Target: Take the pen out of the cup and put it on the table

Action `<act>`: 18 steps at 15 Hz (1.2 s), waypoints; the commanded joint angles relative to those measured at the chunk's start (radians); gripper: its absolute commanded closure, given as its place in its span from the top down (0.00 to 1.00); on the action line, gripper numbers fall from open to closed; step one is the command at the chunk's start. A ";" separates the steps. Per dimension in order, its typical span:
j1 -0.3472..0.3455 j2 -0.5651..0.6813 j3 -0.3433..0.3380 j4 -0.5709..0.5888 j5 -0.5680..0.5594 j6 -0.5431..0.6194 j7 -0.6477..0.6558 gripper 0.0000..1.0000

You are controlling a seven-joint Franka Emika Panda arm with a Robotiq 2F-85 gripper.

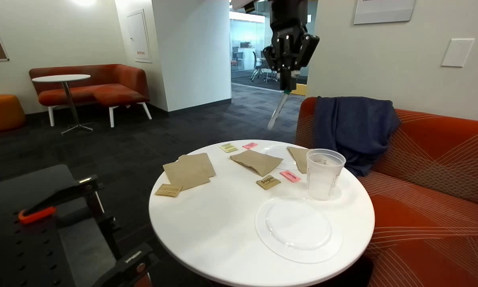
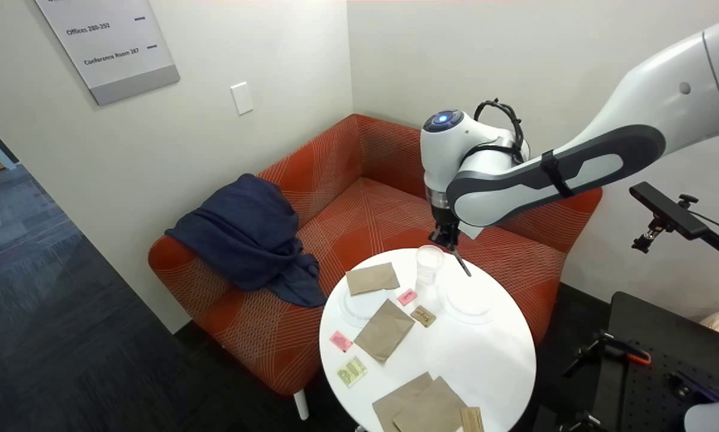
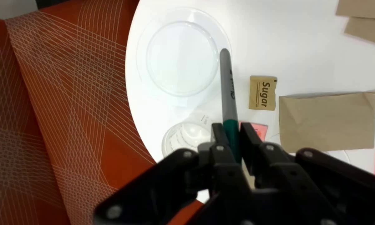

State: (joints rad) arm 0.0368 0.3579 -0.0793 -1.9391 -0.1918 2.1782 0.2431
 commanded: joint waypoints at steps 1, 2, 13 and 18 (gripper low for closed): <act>-0.005 0.042 0.021 0.044 -0.003 -0.032 -0.096 0.04; -0.005 0.052 0.027 0.043 -0.003 -0.023 -0.119 0.04; 0.003 0.165 0.091 0.054 0.002 0.056 -0.294 0.04; 0.019 0.239 0.104 0.099 -0.004 0.068 -0.325 0.04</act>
State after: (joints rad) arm 0.0496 0.5492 0.0189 -1.8859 -0.1924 2.2329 -0.0515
